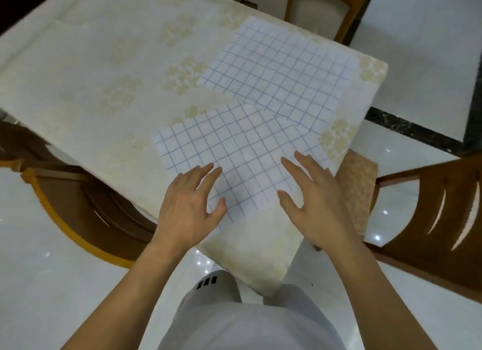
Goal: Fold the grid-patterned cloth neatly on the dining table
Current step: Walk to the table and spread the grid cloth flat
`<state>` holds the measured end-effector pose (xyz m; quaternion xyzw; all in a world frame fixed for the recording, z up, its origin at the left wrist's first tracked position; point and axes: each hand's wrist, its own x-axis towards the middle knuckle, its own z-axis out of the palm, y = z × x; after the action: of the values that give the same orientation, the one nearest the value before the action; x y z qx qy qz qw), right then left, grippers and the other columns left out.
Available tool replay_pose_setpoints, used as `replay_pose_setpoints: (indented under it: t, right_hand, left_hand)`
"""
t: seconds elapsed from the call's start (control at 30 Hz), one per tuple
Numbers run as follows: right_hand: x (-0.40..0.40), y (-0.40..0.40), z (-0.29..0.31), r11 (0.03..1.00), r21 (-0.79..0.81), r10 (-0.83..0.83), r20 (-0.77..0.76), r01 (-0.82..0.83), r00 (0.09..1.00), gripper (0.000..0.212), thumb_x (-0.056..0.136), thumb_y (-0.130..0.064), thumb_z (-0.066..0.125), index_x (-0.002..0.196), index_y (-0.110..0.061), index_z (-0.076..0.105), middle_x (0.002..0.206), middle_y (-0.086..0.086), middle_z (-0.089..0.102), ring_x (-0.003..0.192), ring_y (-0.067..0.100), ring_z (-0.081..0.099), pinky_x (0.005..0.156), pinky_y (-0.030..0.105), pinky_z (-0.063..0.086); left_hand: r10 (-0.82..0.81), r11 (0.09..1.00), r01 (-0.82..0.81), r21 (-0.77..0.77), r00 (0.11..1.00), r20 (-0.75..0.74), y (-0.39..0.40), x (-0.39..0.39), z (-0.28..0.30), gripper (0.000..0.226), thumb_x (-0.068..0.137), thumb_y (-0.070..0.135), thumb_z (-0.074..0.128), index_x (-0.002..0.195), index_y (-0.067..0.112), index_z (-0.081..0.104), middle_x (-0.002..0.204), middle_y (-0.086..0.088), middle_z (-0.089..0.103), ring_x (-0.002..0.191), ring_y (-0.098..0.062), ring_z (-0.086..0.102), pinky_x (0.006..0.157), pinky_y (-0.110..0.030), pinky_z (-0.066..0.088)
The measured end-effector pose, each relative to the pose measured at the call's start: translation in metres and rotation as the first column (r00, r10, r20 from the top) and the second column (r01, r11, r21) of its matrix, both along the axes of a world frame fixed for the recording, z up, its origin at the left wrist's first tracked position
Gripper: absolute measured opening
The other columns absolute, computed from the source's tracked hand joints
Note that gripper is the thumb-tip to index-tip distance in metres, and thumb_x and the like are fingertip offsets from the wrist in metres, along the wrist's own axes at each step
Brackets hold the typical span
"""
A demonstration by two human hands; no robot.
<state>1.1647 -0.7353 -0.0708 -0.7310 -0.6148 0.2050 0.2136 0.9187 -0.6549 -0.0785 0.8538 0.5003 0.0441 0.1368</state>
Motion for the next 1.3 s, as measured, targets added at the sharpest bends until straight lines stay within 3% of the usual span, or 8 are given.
replay_pose_setpoints:
  t: [0.37,0.47,0.67,0.83,1.0,1.3]
  right_hand:
    - [0.007,0.033,-0.034,0.912,-0.092,0.406,0.066,-0.4,0.911,0.06,0.097,-0.053,0.031,0.153,-0.033,0.03,0.163,-0.006,0.022,0.151,0.015,0.014,0.124,0.044,0.011]
    - [0.0,0.035,-0.053,0.858,-0.103,0.513,0.143,-0.503,0.846,0.059,0.099,-0.052,0.029,0.153,-0.03,0.031,0.162,-0.003,0.024,0.151,0.017,0.018,0.123,0.044,0.013]
    - [-0.008,0.043,-0.101,0.731,-0.156,0.676,0.298,-0.665,0.674,0.056,0.1,-0.05,0.036,0.148,-0.022,0.043,0.156,0.005,0.04,0.146,0.023,0.033,0.116,0.051,0.032]
    - [0.002,0.046,-0.14,0.676,-0.238,0.728,0.361,-0.698,0.582,0.059,0.099,-0.049,0.037,0.15,-0.02,0.039,0.158,0.005,0.036,0.148,0.024,0.029,0.114,0.052,0.034]
    - [0.008,0.052,-0.16,0.655,-0.25,0.738,0.416,-0.713,0.532,0.066,0.099,-0.056,0.036,0.154,-0.02,0.03,0.163,0.005,0.024,0.152,0.026,0.017,0.118,0.053,0.027]
    - [0.011,0.06,-0.182,0.675,-0.182,0.705,0.445,-0.715,0.552,0.06,0.101,-0.06,0.031,0.153,-0.029,0.034,0.162,0.0,0.026,0.151,0.023,0.019,0.117,0.058,0.023]
  left_hand:
    - [0.21,0.973,-0.22,-0.064,0.968,-0.135,-0.028,-0.029,-0.029,0.061,0.092,0.051,0.039,0.143,0.019,0.049,0.147,-0.006,0.051,0.135,-0.026,0.047,0.112,-0.046,0.037]
    - [0.17,0.979,-0.184,-0.086,0.975,-0.143,-0.036,-0.03,-0.04,0.061,0.09,0.049,0.043,0.142,0.017,0.051,0.146,-0.008,0.052,0.134,-0.028,0.047,0.112,-0.048,0.039]
    - [0.033,0.991,-0.06,-0.119,0.976,-0.215,-0.045,-0.009,-0.079,0.065,0.088,0.049,0.047,0.144,0.016,0.047,0.149,-0.009,0.048,0.137,-0.029,0.045,0.114,-0.049,0.036]
    - [-0.042,0.981,-0.017,-0.195,0.956,-0.29,-0.048,-0.001,-0.113,0.07,0.088,0.054,0.039,0.147,0.016,0.044,0.152,-0.01,0.044,0.141,-0.03,0.041,0.116,-0.054,0.031]
    - [-0.052,0.98,-0.009,-0.2,0.952,-0.301,-0.046,0.002,-0.135,0.071,0.092,0.057,0.037,0.152,0.02,0.034,0.158,-0.008,0.036,0.146,-0.029,0.033,0.117,-0.051,0.028]
    - [-0.072,0.973,-0.002,-0.231,0.947,-0.313,-0.037,-0.001,-0.155,0.072,0.097,0.064,0.016,0.157,0.027,0.007,0.167,-0.003,0.001,0.153,-0.027,-0.001,0.122,-0.054,0.007]
